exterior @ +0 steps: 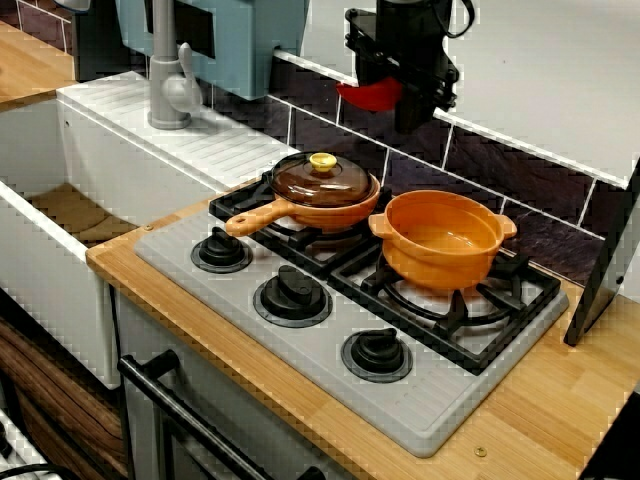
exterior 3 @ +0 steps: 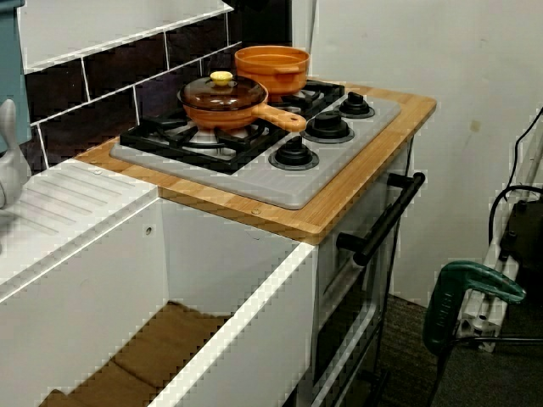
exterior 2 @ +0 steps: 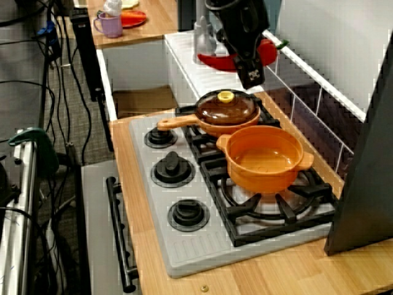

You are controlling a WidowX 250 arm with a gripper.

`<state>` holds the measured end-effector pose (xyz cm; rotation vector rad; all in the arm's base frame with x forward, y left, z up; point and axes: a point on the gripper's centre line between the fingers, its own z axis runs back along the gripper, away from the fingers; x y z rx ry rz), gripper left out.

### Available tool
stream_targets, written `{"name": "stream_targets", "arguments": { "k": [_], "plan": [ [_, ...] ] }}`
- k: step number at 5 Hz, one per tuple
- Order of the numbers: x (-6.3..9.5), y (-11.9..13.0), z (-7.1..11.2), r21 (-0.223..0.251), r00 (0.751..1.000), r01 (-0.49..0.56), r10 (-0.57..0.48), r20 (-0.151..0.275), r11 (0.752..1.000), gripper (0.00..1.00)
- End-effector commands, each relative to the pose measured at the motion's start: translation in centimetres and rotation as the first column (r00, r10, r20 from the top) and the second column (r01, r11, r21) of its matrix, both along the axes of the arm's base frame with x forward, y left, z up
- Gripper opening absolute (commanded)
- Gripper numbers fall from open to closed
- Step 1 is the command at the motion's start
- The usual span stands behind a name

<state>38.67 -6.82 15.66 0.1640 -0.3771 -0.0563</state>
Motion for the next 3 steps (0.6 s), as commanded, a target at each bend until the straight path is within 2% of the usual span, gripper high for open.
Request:
{"name": "stream_targets", "arguments": {
  "k": [1,2,3],
  "plan": [
    [1.4,-1.7,1.1,-0.041,0.999,-0.049,0.049,-0.007,0.998,0.0],
    [1.1,-3.4,0.5,-0.044,0.999,-0.015,0.014,-0.031,0.999,0.0],
    [0.0,-5.2,0.0,-0.035,1.0,0.013,-0.014,-0.017,0.999,0.0]
  ]
}}
